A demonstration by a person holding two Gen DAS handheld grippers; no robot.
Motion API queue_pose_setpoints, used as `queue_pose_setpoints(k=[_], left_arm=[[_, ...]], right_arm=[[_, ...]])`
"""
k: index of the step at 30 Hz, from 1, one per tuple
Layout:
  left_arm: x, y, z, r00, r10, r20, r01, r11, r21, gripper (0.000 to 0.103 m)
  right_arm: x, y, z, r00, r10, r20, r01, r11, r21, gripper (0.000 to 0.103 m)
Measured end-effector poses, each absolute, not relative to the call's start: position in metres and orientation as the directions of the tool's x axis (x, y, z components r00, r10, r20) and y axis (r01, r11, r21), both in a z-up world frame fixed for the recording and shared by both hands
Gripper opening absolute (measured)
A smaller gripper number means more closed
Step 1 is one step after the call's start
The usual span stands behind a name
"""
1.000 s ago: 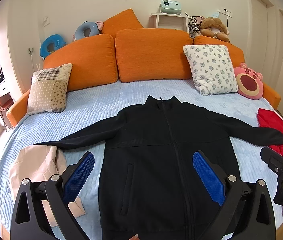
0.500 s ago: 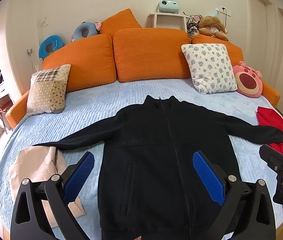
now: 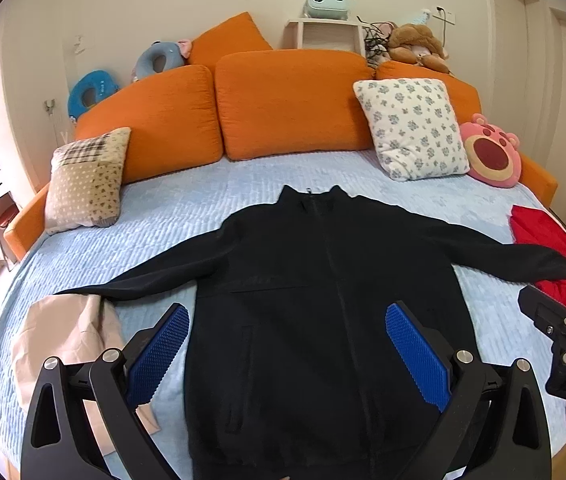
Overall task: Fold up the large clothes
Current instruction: 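Move the right gripper to the black sleeve cuff and grasp it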
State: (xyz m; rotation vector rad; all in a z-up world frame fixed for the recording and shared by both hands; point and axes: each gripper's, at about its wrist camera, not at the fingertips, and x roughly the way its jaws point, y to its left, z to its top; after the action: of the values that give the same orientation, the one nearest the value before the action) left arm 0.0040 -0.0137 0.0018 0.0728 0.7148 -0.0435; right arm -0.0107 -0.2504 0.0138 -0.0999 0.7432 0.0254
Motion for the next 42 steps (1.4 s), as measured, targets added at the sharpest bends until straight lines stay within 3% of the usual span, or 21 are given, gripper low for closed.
queue_pose_setpoints(k=[18, 34, 35, 39, 42], left_arm=[[0.096, -0.174, -0.072, 0.711, -0.215, -0.669, 0.282, 0.959, -0.008, 0.1], [0.215, -0.295, -0.175, 0.664, -0.202, -0.72, 0.286, 0.958, -0.005, 0.099], [0.218, -0.297, -0.179, 0.655, -0.207, -0.727, 0.286, 0.958, -0.015, 0.094], [0.232, -0.307, -0.208, 0.554, -0.22, -0.803, 0.314, 0.948, -0.043, 0.048], [0.235, -0.307, -0.229, 0.527, -0.197, -0.827, 0.306, 0.952, -0.032, 0.044]], right_arm=[[0.019, -0.408, -0.058, 0.711, -0.121, -0.693, 0.142, 0.99, -0.027, 0.098], [0.061, -0.572, -0.127, 0.647, -0.274, -0.712, 0.313, 0.946, -0.079, 0.098], [0.066, -0.585, -0.131, 0.634, -0.279, -0.721, 0.326, 0.942, -0.078, 0.098], [0.076, -0.633, -0.136, 0.597, -0.297, -0.745, 0.4, 0.916, -0.044, 0.098], [0.081, -0.666, -0.134, 0.577, -0.307, -0.757, 0.447, 0.894, -0.022, 0.098]])
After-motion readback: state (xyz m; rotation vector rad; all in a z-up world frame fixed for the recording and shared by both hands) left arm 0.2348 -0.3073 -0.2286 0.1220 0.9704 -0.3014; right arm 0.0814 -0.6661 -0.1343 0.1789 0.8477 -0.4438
